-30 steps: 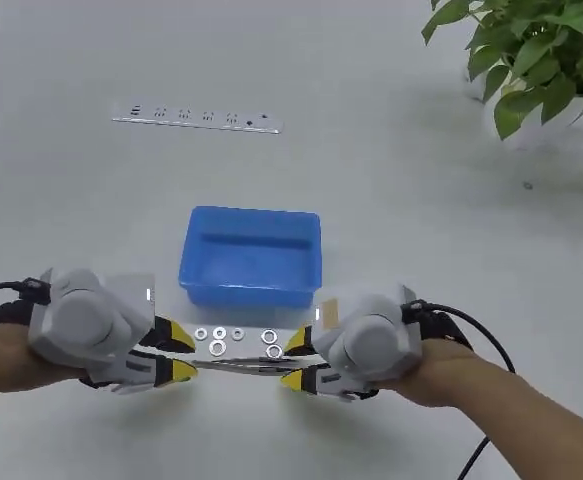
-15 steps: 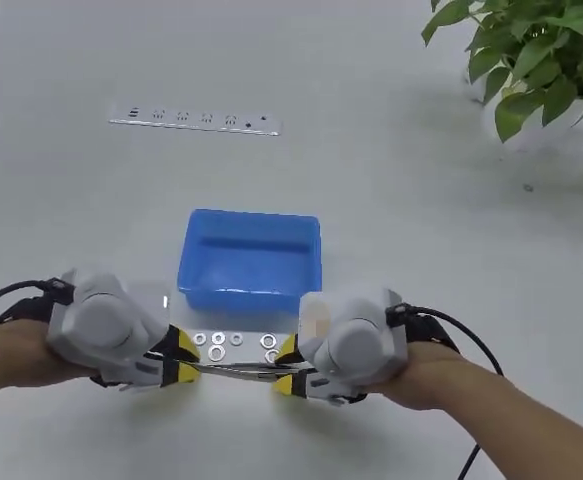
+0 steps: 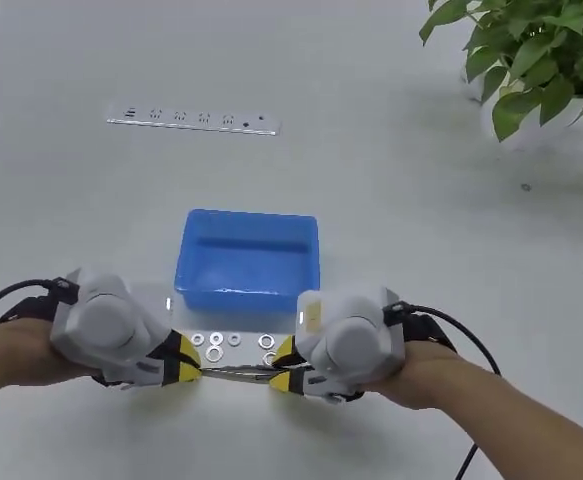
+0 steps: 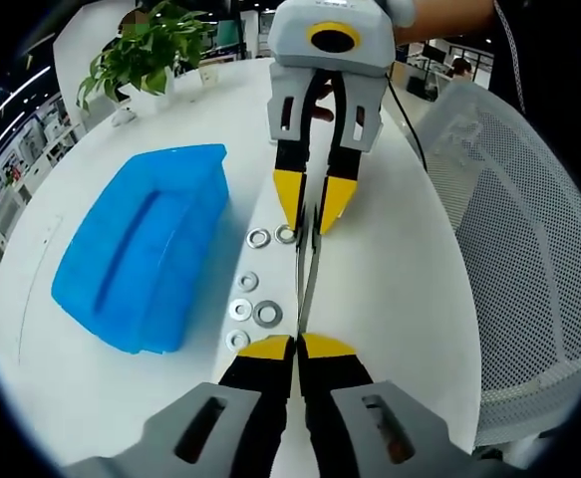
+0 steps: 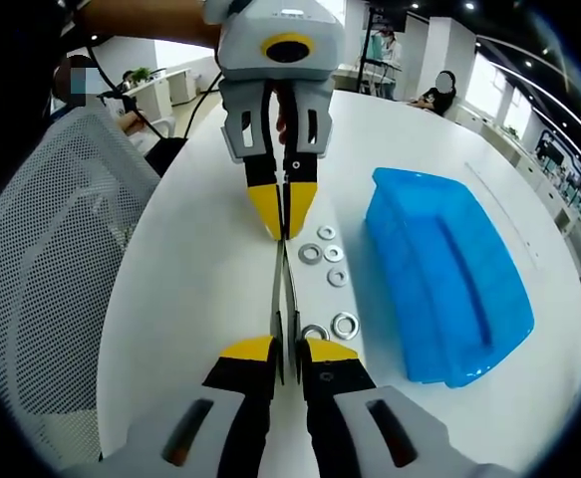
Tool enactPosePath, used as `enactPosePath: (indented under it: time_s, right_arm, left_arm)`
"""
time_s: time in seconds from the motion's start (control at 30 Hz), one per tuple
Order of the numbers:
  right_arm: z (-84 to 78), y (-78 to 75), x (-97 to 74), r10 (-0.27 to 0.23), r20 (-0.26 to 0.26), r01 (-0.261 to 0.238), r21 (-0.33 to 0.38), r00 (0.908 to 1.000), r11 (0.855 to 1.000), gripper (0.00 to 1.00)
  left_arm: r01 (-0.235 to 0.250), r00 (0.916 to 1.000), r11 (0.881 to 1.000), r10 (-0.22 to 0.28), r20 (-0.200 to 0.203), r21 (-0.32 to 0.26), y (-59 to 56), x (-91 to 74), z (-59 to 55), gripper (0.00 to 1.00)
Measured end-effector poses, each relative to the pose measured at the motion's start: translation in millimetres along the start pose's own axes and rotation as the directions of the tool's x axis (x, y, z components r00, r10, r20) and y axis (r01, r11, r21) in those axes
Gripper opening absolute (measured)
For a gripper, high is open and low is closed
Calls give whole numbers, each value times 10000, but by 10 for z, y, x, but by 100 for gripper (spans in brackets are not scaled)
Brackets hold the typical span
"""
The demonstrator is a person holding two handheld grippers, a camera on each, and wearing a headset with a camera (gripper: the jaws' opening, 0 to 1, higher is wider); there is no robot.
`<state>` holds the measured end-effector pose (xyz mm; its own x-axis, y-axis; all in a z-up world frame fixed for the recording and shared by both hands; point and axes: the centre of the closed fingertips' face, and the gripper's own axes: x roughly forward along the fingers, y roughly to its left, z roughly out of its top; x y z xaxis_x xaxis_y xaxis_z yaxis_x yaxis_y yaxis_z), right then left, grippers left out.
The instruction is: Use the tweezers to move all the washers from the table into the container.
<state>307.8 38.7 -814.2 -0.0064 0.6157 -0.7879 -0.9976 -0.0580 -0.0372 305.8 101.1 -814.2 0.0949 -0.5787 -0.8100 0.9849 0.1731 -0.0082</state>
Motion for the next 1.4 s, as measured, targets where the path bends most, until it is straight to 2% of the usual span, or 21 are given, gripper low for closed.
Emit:
enactPosePath:
  time_s: [0.2, 0.6, 1.0, 1.4]
  right_arm:
    - [5, 11, -3, 12, -32, -12, -78, 10000, 10000, 12]
    - [88, 69, -9, 58, 129, -53, -388, 9999, 9992, 15]
    - [193, 82, 94, 344, 84, -335, -853, 9994, 9958, 16]
    - [180, 118, 90, 457, 47, -451, -920, 9989, 9947, 12]
  left_arm:
    - [205, 9997, 9997, -206, -111, -146, -59, -40, 8, 6]
    - [150, 9998, 9990, -155, -113, -424, -105, -176, 67, 5]
    - [29, 10000, 9998, -30, -62, -187, -147, -303, 177, 5]
    - [106, 9998, 9999, -107, 173, 79, -179, -385, 333, 5]
